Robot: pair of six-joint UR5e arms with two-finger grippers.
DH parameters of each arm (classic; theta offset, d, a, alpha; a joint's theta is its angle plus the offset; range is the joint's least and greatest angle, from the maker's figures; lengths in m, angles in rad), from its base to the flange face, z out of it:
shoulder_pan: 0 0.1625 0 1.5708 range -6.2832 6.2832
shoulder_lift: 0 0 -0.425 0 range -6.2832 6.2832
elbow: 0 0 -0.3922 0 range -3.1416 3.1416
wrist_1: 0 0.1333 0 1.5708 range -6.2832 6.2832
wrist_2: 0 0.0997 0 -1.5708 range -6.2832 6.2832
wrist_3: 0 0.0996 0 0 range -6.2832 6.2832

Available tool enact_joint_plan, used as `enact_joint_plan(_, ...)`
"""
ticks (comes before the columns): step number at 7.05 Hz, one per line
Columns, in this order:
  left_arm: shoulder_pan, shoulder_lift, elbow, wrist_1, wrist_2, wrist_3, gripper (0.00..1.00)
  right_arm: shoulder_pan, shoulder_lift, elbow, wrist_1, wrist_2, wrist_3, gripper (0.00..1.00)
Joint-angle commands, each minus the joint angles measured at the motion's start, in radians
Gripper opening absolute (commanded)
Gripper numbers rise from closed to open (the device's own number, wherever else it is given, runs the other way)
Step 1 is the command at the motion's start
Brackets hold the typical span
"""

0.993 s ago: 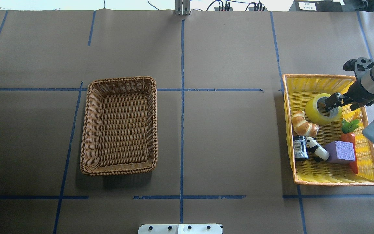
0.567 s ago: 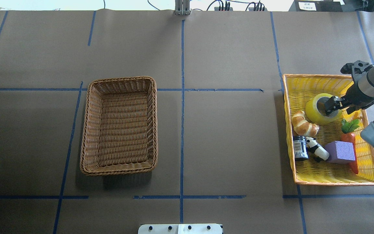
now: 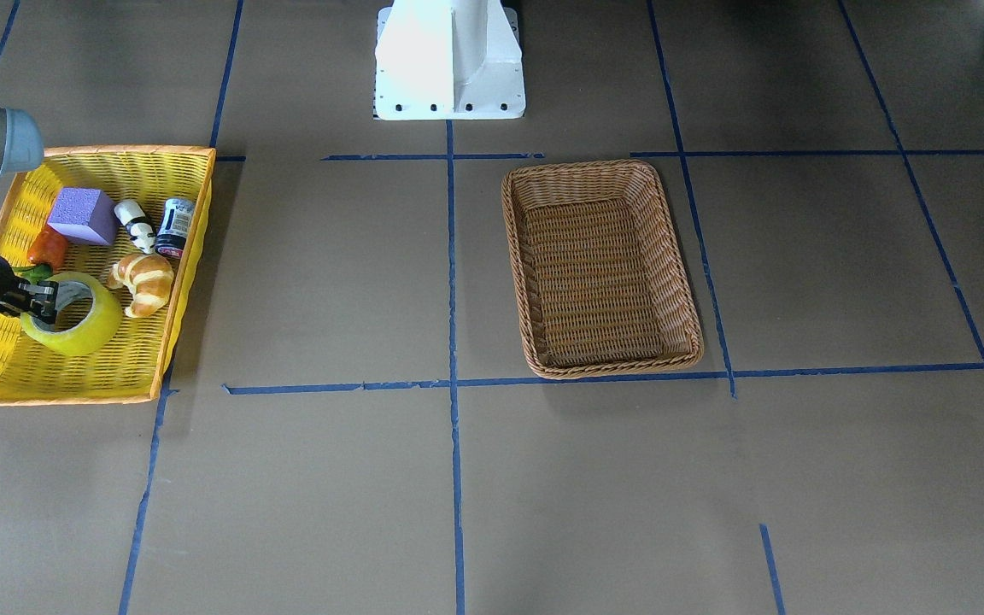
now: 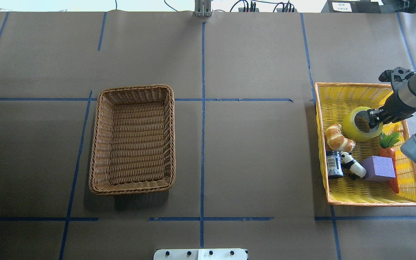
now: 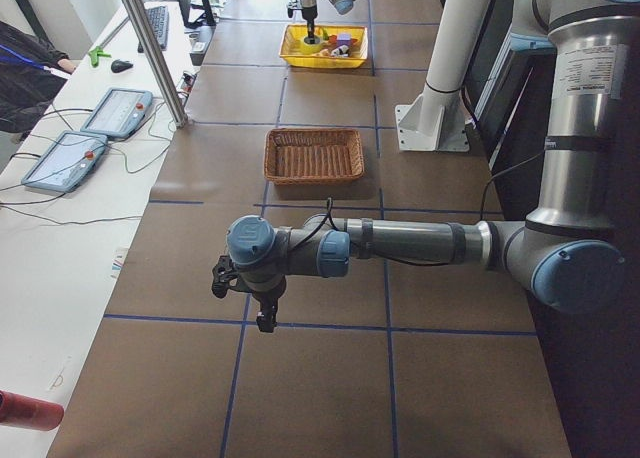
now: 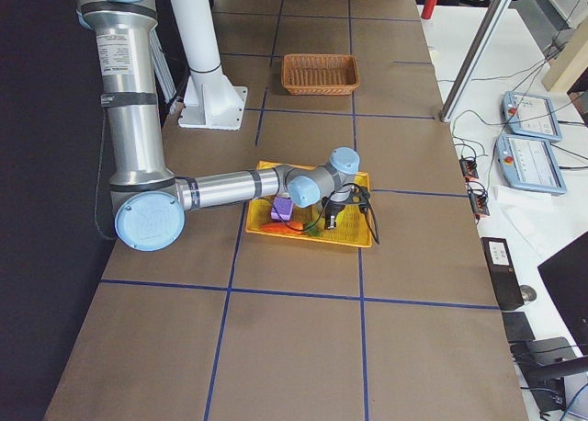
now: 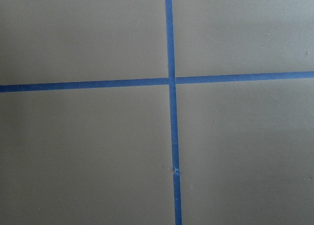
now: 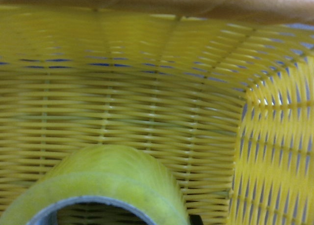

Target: Move tape to another basket

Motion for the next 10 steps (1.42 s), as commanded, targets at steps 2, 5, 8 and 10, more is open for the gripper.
enact_joint_plan(2, -0.001, 0.001, -0.028, 0.0, 0.0, -0.008, 1.0, 0.11, -0.01, 0.118, 0.001, 0.07, 0.0, 0.0)
enact_joint_plan(5, 0.001, 0.022, -0.109, 0.002, -0.011, -0.011, 1.0, 0.184, 0.003, 0.21, 0.0, 0.268, 0.017, 0.0)
enact_joint_plan(8, 0.172, 0.019, -0.26, -0.039, -0.066, -0.253, 1.0, 0.131, 0.074, 0.284, 0.001, 0.288, 0.248, 0.0)
enact_joint_plan(10, 0.354, 0.018, -0.312, -0.439, -0.061, -0.85, 1.0, 0.03, 0.183, 0.284, 0.163, 0.276, 0.587, 0.01)
